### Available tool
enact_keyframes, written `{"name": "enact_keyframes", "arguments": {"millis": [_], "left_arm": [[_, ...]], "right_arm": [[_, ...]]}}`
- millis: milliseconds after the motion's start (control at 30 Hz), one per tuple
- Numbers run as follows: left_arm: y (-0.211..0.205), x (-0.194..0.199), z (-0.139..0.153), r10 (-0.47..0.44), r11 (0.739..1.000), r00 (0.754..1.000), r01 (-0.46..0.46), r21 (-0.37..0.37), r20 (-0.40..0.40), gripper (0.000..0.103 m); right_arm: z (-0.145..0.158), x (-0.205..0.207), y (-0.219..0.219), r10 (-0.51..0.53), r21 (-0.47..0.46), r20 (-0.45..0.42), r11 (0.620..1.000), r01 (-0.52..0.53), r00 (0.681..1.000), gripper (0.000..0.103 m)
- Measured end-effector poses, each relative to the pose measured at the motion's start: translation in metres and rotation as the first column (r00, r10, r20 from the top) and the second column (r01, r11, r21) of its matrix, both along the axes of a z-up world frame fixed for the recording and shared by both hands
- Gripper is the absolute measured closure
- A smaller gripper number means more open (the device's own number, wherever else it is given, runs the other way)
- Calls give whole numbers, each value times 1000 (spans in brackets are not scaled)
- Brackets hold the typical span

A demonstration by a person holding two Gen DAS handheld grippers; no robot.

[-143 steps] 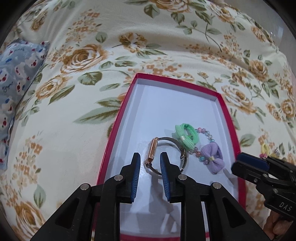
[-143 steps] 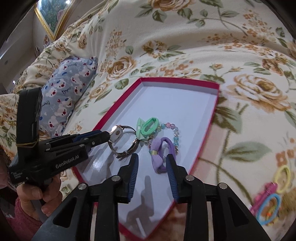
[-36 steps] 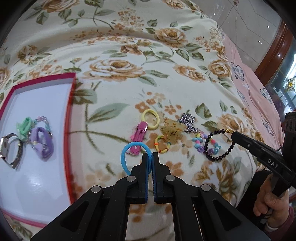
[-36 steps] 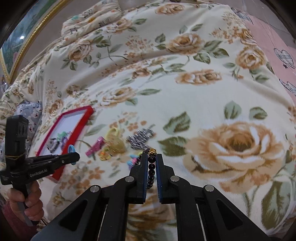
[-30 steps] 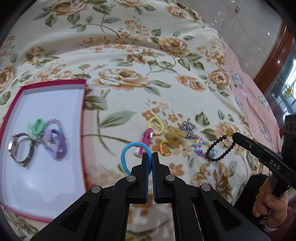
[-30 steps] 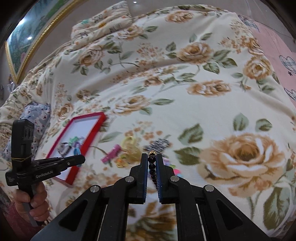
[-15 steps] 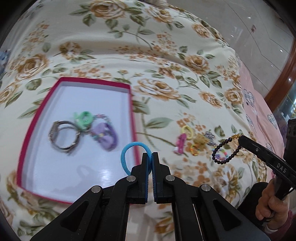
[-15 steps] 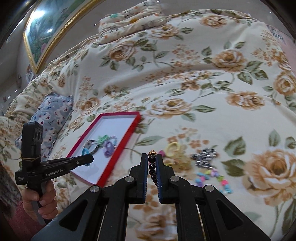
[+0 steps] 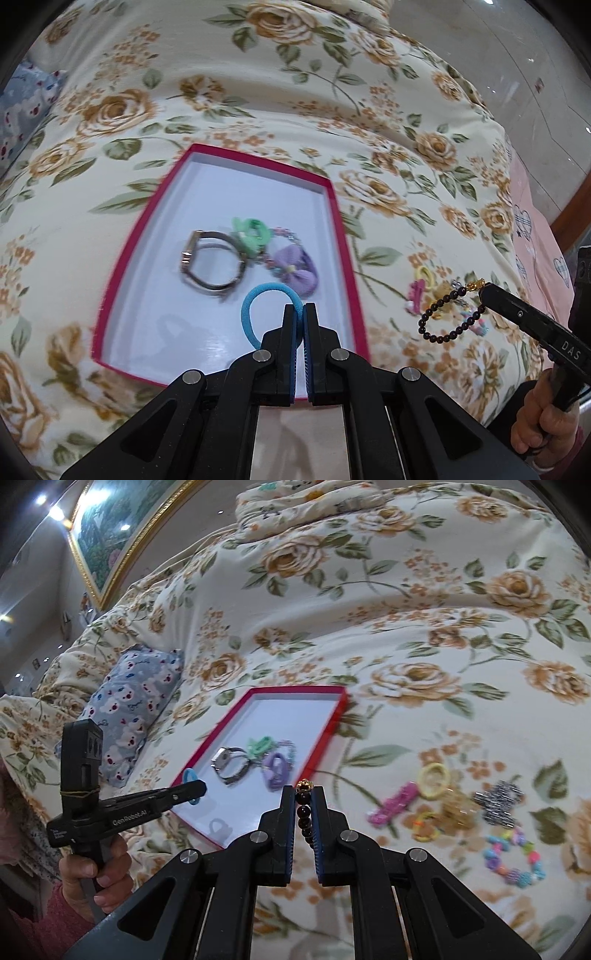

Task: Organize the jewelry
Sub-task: 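Carry the blue hair tie and black bracelet into the box and release both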

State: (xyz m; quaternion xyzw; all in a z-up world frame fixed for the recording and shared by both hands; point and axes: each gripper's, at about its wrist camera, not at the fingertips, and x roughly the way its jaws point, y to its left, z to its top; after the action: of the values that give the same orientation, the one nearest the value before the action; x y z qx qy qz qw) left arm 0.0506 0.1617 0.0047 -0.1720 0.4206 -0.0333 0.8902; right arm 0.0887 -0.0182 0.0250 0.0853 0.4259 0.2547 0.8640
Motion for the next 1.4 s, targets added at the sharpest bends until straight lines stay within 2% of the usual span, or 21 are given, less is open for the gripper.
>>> {"name": "enact_keyframes", "arguments": {"millis": [467, 733, 1067, 1400], "left_arm": [[38, 8, -12, 80, 997, 995, -79, 22, -56, 101], [50, 34, -29, 109, 993, 988, -103, 52, -108, 101], [50, 62, -56, 93, 994, 982, -84, 63, -162, 101], [44, 67, -59, 93, 992, 983, -79, 94, -158, 97]], "right_arm": [[-16, 25, 75, 143, 55, -46, 989, -141, 989, 95], [-43, 43, 105, 186, 45, -93, 982, -183, 978, 95], [-78, 67, 100, 140, -18, -148, 989, -144, 979, 95], [-91, 72, 99, 133, -67, -164, 987, -145, 978, 94]]}}
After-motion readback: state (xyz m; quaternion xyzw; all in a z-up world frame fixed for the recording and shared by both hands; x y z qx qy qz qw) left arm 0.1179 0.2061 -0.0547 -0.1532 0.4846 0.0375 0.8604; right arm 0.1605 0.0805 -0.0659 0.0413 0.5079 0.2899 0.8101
